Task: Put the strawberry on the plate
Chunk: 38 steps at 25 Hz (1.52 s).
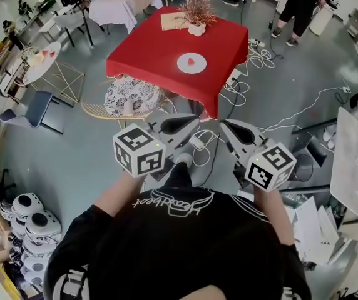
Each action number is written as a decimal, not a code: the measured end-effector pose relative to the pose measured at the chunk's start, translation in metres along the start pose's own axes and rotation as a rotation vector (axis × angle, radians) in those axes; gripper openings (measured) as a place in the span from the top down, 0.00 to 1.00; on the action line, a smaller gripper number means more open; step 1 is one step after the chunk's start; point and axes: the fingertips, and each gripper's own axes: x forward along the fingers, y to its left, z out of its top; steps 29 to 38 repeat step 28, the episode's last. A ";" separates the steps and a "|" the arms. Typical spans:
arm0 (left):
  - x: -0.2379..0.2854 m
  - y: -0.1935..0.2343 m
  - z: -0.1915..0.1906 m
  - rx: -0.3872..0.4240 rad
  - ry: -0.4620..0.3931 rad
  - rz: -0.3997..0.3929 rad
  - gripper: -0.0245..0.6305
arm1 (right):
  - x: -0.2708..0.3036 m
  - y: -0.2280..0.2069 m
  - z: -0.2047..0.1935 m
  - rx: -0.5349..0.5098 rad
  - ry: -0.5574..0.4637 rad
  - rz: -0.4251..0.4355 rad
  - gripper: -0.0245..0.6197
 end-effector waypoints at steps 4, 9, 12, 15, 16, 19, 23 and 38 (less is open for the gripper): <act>-0.001 -0.007 -0.002 0.000 0.005 0.000 0.95 | -0.006 0.002 -0.003 -0.007 0.007 -0.009 0.95; 0.002 -0.012 -0.008 -0.007 0.016 0.004 0.95 | -0.011 0.002 -0.009 0.001 0.011 -0.003 0.95; 0.005 -0.016 -0.009 -0.019 0.010 0.005 0.95 | -0.015 0.000 -0.011 0.007 0.012 -0.008 0.95; 0.008 -0.018 -0.010 -0.022 0.013 0.005 0.95 | -0.019 -0.001 -0.011 0.008 0.007 -0.012 0.95; 0.009 -0.019 -0.011 -0.021 0.017 0.007 0.95 | -0.021 -0.001 -0.011 0.009 0.006 -0.012 0.95; 0.010 -0.020 -0.010 -0.022 0.016 0.010 0.95 | -0.027 -0.002 -0.012 0.011 0.003 -0.020 0.95; 0.009 -0.025 -0.008 -0.010 0.015 0.007 0.95 | -0.032 -0.001 -0.013 0.019 -0.003 -0.030 0.95; 0.006 -0.028 -0.010 -0.010 0.015 0.007 0.95 | -0.032 0.005 -0.011 0.006 -0.008 -0.023 0.95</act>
